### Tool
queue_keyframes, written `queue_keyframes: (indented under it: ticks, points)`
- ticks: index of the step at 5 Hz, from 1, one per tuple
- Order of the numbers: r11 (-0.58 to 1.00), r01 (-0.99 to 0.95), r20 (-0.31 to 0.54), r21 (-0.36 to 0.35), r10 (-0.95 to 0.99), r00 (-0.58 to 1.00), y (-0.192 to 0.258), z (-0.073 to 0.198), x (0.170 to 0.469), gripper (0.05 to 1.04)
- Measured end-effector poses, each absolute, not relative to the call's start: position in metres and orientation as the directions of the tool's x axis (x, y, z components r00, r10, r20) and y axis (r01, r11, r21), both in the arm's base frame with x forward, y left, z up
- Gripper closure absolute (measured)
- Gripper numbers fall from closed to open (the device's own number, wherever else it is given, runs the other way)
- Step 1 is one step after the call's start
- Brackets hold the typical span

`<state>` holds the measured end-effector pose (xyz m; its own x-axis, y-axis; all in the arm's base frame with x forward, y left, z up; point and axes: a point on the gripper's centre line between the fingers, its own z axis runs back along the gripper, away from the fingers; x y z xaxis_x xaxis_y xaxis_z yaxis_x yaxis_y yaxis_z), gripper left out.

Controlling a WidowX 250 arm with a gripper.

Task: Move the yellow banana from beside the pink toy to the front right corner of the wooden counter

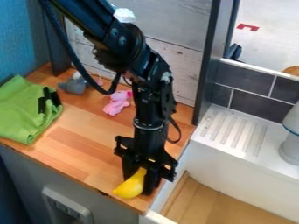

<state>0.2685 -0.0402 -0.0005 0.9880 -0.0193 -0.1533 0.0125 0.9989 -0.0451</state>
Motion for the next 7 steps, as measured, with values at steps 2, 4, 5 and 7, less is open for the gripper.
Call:
queue_keyframes:
  ticks: [2,4,5,7]
  points:
    - [1.0,-0.017,-0.137,-0.012,0.016,0.991,-0.031,0.019,0.26,0.073]
    - [1.0,0.013,0.035,0.026,-0.014,0.999,-0.02,0.08,0.274,0.078]
    - [0.992,0.047,0.104,0.113,-0.059,0.993,0.011,0.122,0.3,0.079]
    - [0.957,0.122,0.005,0.262,-0.127,0.992,0.086,0.111,0.339,0.079]
